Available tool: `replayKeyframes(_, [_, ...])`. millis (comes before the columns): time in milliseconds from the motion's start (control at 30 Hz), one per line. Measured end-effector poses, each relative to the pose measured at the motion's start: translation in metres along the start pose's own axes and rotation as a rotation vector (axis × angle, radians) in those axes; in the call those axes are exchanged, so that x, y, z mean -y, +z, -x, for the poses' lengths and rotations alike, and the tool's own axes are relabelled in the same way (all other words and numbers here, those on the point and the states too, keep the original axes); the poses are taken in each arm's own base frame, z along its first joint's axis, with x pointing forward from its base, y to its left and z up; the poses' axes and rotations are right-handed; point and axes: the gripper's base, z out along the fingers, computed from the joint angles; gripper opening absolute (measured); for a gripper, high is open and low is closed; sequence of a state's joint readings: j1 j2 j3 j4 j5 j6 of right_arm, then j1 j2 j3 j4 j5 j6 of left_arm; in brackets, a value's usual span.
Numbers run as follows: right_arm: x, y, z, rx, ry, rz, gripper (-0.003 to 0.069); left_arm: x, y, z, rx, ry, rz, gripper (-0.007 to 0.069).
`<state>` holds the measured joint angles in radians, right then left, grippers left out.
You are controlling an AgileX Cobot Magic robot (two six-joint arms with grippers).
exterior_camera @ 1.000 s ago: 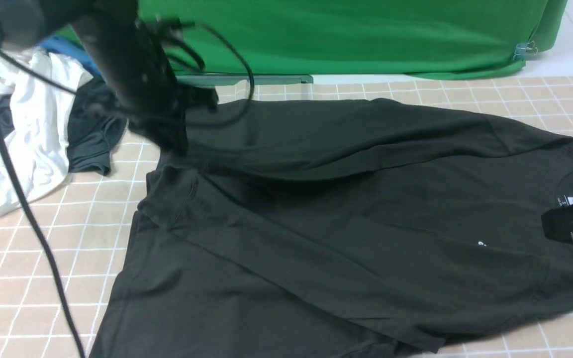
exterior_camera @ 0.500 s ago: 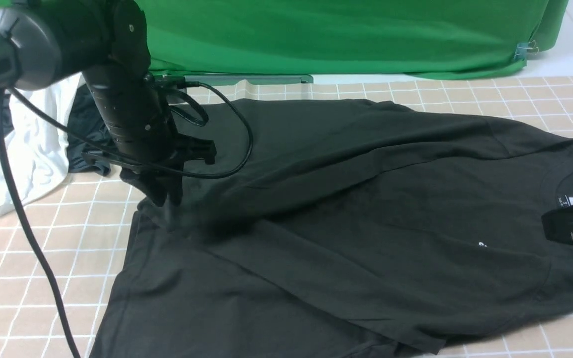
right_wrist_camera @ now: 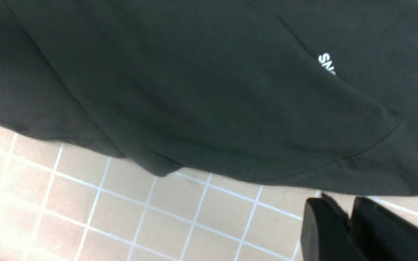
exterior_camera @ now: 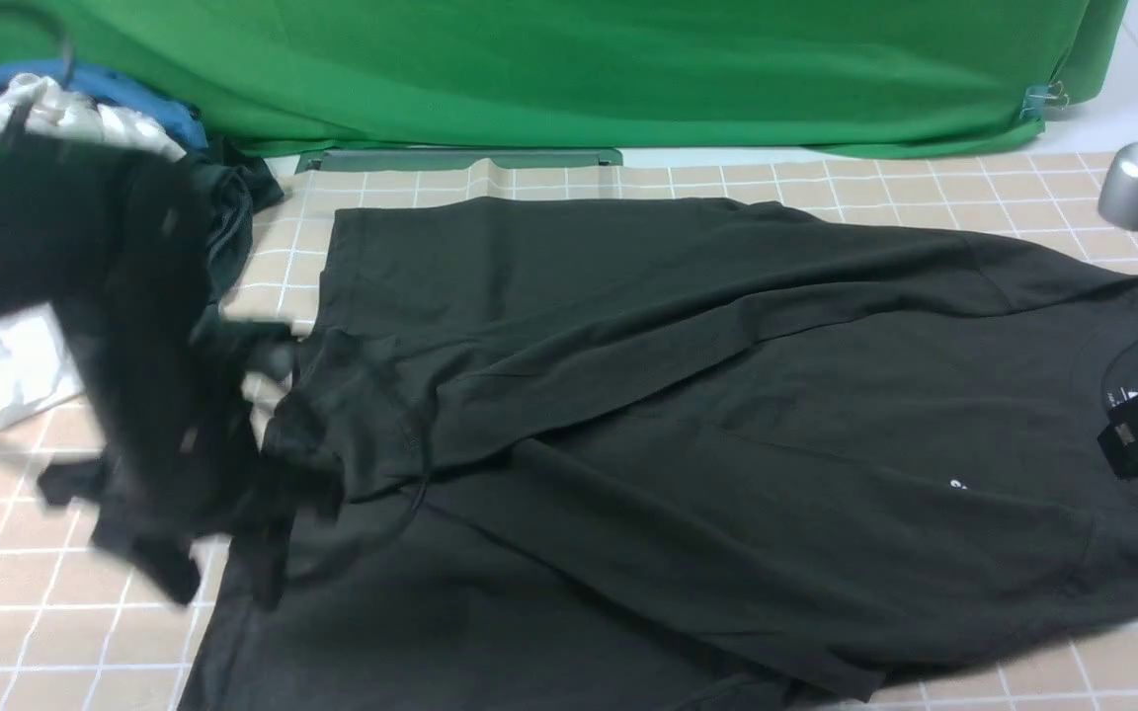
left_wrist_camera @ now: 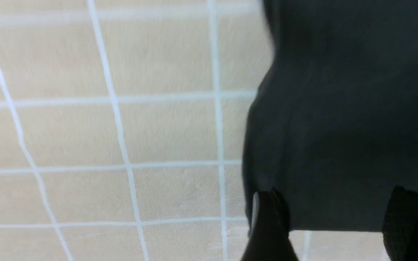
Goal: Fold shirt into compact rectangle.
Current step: 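Grasp the near edge of the shirt at its hem and shoulder corners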
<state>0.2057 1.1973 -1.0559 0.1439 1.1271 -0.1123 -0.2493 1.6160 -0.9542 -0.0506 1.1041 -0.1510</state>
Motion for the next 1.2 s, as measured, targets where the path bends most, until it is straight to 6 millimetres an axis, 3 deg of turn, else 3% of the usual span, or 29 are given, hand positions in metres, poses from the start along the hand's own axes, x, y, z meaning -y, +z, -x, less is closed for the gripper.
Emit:
replayKeyframes(167, [-0.001, 0.0, 0.002, 0.018, 0.009, 0.016, 0.0147, -0.006, 0.023, -0.021, 0.046, -0.034, 0.001, 0.0408])
replayKeyframes(367, [-0.003, 0.001, 0.004, 0.024, 0.018, 0.034, 0.0147, -0.008, 0.043, -0.022, 0.055, -0.045, 0.01, 0.0466])
replayKeyframes(467, [-0.003, 0.001, 0.003, 0.016, 0.019, 0.036, 0.0147, -0.007, 0.046, -0.021, 0.045, -0.053, 0.003, 0.0457])
replayKeyframes(567, [-0.003, 0.001, 0.003, 0.013, 0.019, 0.037, 0.0147, -0.005, 0.047, -0.021, 0.036, -0.068, -0.02, 0.0351])
replayKeyframes(700, [-0.003, 0.003, 0.002, -0.013, 0.02, 0.04, 0.0147, -0.002, 0.048, -0.019, 0.025, -0.038, -0.042, 0.0088])
replayKeyframes(800, [-0.002, 0.01, 0.002, -0.068, 0.008, 0.046, 0.0153, -0.002, 0.046, -0.019, 0.028, -0.016, -0.045, 0.0039])
replayKeyframes(1000, [-0.007, 0.038, -0.004, -0.212, -0.069, 0.064, 0.0295, -0.006, 0.023, -0.034, 0.05, 0.002, -0.023, 0.0035])
replayKeyframes(1100, [-0.018, 0.068, -0.021, -0.254, -0.147, 0.054, 0.0443, -0.01, 0.002, -0.048, 0.085, -0.011, -0.004, 0.0035])
replayKeyframes(1200, [-0.025, 0.086, -0.033, -0.26, -0.191, 0.054, 0.0515, -0.011, -0.004, -0.053, 0.099, -0.02, 0.006, 0.0035])
